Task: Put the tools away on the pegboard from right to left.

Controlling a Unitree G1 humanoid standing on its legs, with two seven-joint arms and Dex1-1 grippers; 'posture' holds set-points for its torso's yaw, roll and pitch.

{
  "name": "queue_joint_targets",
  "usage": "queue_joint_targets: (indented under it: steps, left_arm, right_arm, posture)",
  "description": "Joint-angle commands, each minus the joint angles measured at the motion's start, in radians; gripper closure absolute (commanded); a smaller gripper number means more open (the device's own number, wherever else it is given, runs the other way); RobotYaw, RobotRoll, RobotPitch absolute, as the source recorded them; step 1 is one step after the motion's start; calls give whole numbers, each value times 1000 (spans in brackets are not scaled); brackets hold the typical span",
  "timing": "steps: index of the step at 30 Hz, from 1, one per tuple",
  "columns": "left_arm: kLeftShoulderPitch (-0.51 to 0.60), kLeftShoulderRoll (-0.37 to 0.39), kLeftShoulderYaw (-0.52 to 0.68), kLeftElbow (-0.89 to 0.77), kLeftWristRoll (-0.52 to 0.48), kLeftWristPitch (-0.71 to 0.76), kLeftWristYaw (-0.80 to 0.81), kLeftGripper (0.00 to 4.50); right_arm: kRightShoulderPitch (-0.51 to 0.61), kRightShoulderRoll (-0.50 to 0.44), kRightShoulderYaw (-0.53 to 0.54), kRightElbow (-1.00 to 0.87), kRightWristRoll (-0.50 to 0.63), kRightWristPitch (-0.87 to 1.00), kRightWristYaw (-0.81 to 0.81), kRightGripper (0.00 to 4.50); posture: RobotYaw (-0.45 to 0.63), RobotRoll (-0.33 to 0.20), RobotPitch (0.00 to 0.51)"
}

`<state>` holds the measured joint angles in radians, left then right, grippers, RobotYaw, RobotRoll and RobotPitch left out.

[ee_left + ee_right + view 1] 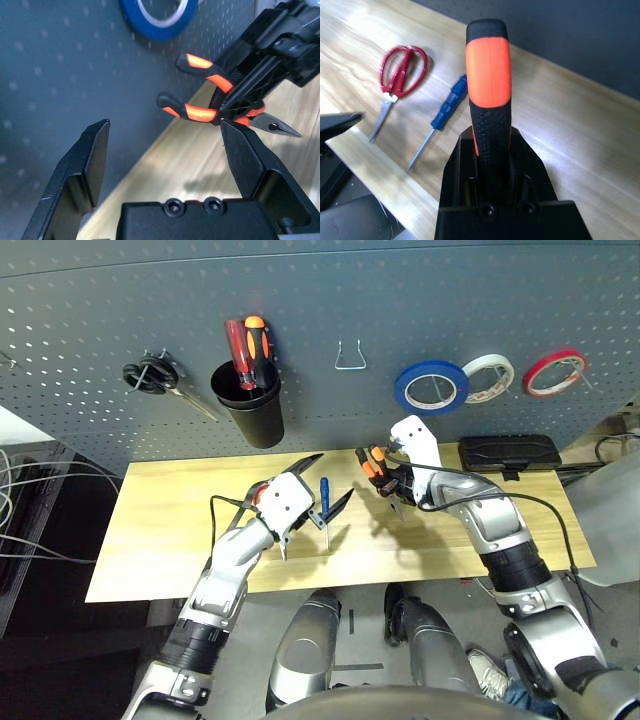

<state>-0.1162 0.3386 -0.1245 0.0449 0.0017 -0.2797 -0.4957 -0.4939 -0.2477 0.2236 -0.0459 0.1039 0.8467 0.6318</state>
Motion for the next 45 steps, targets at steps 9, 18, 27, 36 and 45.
queue_joint_targets:
  steps: [9, 18, 27, 36, 45]
  left_arm:
    - [-43, -10, 43, 0, -17, -31, 36, 0]
    - [-57, -9, 53, -15, -15, -37, 54, 0]
    - [-82, -16, 51, -25, -27, -35, 57, 0]
    - [-127, -33, 59, -35, -28, -23, 69, 0]
    - [-142, -51, 58, -42, -18, -18, 82, 0]
  right_arm:
    - [-16, 19, -40, -97, 59, -140, -19, 3961]
    - [-84, 46, -106, -98, 93, -242, -55, 3961]
    - [-170, 77, -145, -128, 139, -319, -73, 3961]
    - [-274, 129, -168, -135, 180, -337, -125, 3961]
    - [-394, 156, -173, -25, 145, -487, -154, 3961]
  posture:
    - [193, 0, 216]
    - [193, 0, 217]
    - [187, 0, 211]
    - [190, 0, 205]
    - [205, 0, 210]
